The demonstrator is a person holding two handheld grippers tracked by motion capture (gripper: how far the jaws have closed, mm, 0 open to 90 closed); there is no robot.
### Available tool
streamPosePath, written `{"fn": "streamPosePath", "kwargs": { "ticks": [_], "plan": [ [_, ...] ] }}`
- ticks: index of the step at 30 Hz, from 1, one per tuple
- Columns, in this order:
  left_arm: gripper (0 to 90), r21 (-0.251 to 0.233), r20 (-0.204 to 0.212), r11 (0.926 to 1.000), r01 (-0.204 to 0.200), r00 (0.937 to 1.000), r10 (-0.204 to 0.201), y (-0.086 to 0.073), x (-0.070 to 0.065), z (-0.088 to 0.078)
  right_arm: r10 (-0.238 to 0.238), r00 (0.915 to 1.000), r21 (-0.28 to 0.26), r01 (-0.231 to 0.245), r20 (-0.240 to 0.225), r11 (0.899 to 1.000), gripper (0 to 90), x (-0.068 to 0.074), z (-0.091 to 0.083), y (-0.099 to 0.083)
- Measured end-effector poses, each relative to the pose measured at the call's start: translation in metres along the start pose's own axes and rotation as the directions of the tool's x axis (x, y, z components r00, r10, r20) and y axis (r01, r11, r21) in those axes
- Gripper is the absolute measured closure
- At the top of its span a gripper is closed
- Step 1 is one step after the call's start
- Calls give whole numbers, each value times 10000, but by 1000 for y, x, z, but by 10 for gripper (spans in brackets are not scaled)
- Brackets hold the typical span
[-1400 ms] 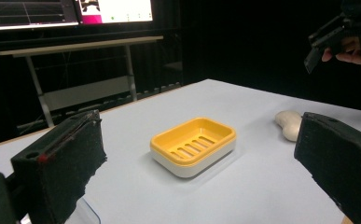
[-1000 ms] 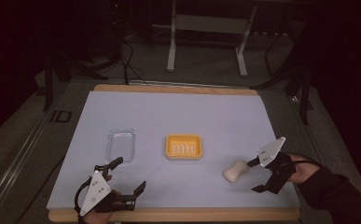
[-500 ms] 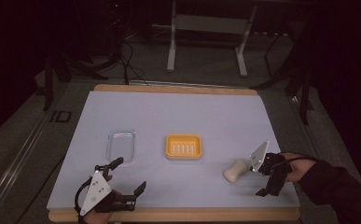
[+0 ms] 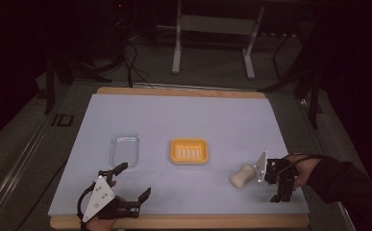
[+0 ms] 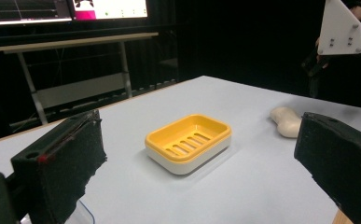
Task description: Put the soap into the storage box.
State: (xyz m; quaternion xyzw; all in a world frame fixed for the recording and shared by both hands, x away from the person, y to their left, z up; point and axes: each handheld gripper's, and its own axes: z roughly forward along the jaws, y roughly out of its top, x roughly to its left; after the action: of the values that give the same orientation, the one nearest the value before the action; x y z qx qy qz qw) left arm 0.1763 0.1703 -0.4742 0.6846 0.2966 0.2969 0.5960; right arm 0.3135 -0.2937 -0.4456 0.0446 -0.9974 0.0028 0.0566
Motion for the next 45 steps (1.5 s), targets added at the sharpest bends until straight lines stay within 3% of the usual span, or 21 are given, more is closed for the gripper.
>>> {"fn": "streamPosePath", "kwargs": {
  "ticks": [8,13,18,22,32,39,45],
  "plan": [
    [17,20,31,10000,4,10000,-4,0,0,1,-502,9958,55,500,765,9987,179,-11,-4,-4],
    [17,31,36,10000,16,10000,-16,0,0,1,-923,9922,97,918,835,9957,219,-22,-4,-8],
    [17,40,30,10000,18,10000,-18,-1,0,1,-656,9948,259,637,778,9976,220,-35,0,-8],
    [17,46,-1,10000,-18,10000,18,-1,0,0,-832,9912,424,792,1025,9960,239,-43,4,-4],
    [17,113,-211,9999,-21,9998,23,-2,-3,-7,-1274,9859,210,1258,1086,9918,271,-55,0,7],
    [17,186,-458,9998,-32,9989,41,-4,-5,-15,-1905,9749,48,1913,1152,9815,267,-61,-3,23],
    [17,245,-709,9997,25,9975,-8,-6,-6,-22,-2738,9566,-41,2756,995,9613,270,-59,-2,38]
  ]
}}
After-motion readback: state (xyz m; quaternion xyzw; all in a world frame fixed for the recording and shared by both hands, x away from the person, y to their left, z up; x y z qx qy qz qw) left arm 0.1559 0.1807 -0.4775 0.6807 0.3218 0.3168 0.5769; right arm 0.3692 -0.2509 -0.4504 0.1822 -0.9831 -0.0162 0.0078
